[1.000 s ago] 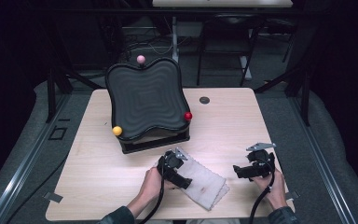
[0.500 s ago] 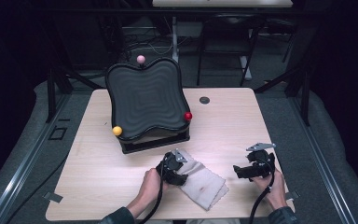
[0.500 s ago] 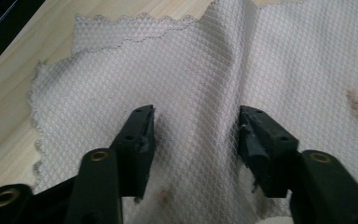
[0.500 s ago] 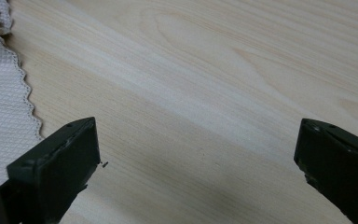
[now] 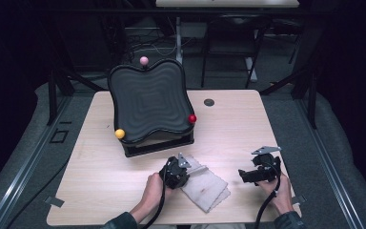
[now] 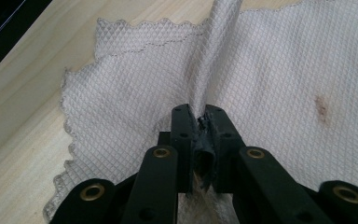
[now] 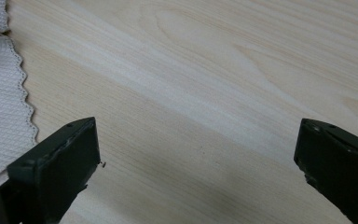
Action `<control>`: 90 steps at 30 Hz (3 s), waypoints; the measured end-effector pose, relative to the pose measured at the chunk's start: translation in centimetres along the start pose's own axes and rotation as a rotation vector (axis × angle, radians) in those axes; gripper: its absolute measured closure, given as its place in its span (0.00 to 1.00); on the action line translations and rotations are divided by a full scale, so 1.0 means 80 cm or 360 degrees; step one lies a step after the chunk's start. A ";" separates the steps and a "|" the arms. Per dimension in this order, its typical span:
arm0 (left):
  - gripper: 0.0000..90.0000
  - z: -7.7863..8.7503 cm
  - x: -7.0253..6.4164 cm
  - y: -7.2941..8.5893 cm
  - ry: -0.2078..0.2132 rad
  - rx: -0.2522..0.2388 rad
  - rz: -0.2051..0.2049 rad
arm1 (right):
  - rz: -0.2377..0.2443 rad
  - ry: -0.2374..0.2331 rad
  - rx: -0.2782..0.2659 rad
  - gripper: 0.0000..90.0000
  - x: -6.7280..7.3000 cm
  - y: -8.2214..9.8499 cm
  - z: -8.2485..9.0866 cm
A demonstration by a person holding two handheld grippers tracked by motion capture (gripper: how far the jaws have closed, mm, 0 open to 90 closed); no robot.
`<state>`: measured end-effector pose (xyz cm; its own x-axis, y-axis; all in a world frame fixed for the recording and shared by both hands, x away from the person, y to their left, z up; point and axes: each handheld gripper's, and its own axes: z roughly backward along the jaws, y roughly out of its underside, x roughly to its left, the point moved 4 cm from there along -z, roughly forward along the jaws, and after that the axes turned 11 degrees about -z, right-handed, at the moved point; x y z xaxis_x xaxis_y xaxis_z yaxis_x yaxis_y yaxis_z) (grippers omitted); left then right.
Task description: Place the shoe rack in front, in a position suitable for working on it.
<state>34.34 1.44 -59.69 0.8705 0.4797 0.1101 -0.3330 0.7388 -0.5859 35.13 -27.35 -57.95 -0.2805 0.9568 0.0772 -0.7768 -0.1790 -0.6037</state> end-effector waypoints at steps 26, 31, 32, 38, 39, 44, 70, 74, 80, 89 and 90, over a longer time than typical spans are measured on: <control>0.94 0.077 0.016 -0.013 0.0012 -0.0157 0.0031 | 0.0020 0.0041 -0.0014 0.00 -0.003 0.000 0.003; 0.94 0.096 0.019 -0.011 0.0011 -0.0194 0.0050 | 0.0025 0.0046 -0.0018 0.00 -0.003 0.000 0.003; 0.94 0.103 0.020 -0.011 0.0007 -0.0206 0.0055 | 0.0025 0.0046 -0.0019 0.00 -0.003 0.000 0.003; 0.94 0.120 0.024 -0.008 -0.0014 -0.0240 0.0071 | 0.0030 0.0049 -0.0022 0.00 -0.003 0.000 0.003; 0.94 0.123 0.025 -0.008 -0.0017 -0.0241 0.0072 | 0.0031 0.0040 -0.0013 0.00 -0.003 0.000 0.004; 0.94 0.134 0.028 -0.005 -0.0026 -0.0261 0.0088 | 0.0034 0.0054 -0.0022 0.00 -0.003 0.000 0.004; 0.94 0.198 0.044 0.059 -0.0153 -0.0288 0.0236 | 0.0045 0.0061 -0.0030 0.00 0.000 0.000 0.004; 0.94 0.206 0.049 0.071 -0.0180 -0.0280 0.0265 | 0.0044 0.0070 -0.0034 0.00 0.001 0.000 0.003; 0.94 0.220 0.063 0.097 -0.0218 -0.0251 0.0338 | 0.0054 0.0061 -0.0015 0.00 0.001 0.000 0.003; 0.94 0.232 0.084 0.147 -0.0297 -0.0164 0.0450 | 0.0059 0.0062 -0.0011 0.00 0.002 0.000 0.003; 0.94 0.232 0.087 0.152 -0.0308 -0.0154 0.0469 | 0.0058 0.0063 -0.0011 0.00 0.003 0.000 0.002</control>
<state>29.59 22.55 -51.12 0.6544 0.7529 0.0698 -0.5154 0.5117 -0.6874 34.97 -27.19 -57.78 -0.2858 0.9580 0.0237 -0.7625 -0.2124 -0.6112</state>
